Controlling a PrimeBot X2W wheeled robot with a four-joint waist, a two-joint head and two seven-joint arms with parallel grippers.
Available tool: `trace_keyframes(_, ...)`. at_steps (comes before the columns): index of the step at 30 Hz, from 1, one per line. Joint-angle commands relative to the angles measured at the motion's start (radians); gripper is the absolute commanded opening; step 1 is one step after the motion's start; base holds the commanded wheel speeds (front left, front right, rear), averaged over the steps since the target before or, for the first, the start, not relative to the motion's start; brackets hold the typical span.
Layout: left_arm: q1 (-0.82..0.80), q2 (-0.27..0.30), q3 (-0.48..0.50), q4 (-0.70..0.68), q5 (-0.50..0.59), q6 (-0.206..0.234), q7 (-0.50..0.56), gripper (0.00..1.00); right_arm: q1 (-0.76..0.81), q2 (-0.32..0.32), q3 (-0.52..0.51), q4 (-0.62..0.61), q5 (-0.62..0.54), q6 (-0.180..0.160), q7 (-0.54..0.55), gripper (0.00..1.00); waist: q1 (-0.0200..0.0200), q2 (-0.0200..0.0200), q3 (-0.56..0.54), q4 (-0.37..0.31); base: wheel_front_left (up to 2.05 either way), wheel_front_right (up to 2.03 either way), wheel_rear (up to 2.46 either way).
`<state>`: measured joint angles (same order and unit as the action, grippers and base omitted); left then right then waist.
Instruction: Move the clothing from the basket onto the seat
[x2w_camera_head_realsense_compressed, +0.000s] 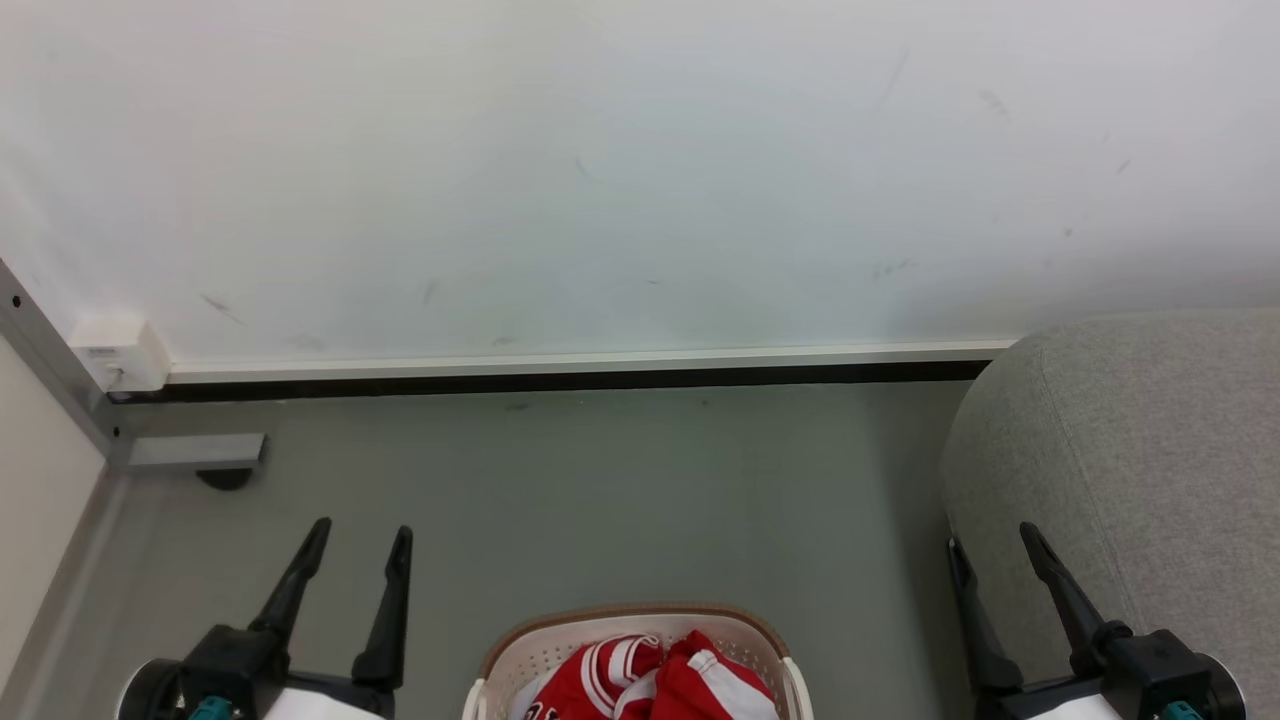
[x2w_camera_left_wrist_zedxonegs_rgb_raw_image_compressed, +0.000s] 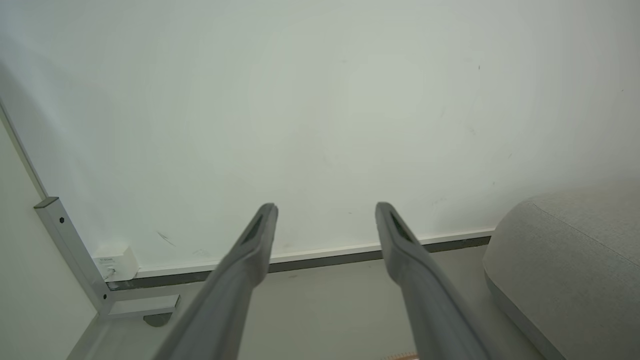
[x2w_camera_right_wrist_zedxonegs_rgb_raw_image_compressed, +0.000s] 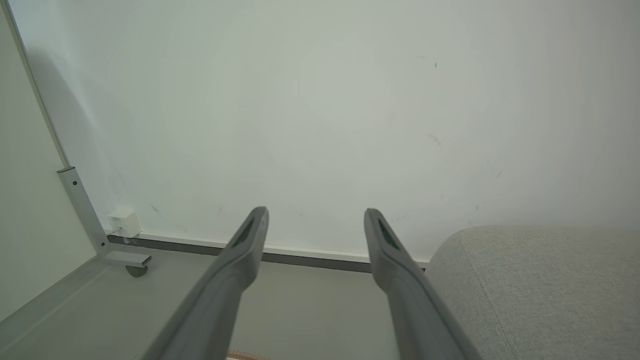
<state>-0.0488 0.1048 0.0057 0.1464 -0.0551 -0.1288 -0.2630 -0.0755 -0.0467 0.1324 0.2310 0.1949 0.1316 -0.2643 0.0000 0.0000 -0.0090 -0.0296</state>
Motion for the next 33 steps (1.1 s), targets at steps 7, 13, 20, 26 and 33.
trace_keyframes(7,0.004,-0.009,0.016,0.003,-0.028,-0.003,-0.002,1.0,0.009,-0.006,0.002,0.003,0.015,-0.002,0.0,1.0,0.0,0.0,0.003,-0.007,0.0,0.0,0.0)
trace_keyframes(13,0.001,-0.007,0.023,0.008,-0.04,-0.003,-0.002,1.0,0.0,-0.006,0.006,-0.001,0.019,-0.002,0.0,1.0,0.0,0.0,0.018,-0.031,0.0,0.0,0.0)
trace_keyframes(20,-0.01,0.019,0.009,0.027,-0.068,-0.003,-0.002,1.0,-0.01,-0.006,0.0,-0.018,0.024,-0.002,0.0,1.0,0.0,0.0,0.064,-0.085,0.0,0.0,0.0)
trace_keyframes(26,-0.036,0.063,-0.025,0.069,-0.108,-0.001,-0.002,1.0,-0.026,-0.006,0.0,-0.059,0.03,-0.002,0.0,1.0,0.0,0.0,0.138,-0.144,0.0,0.0,0.0)
trace_keyframes(33,-0.093,0.133,-0.098,0.157,-0.161,-0.001,-0.002,1.0,-0.04,-0.005,0.0,-0.118,0.076,-0.002,0.0,1.0,0.0,0.0,0.246,-0.224,0.0,0.0,0.0)
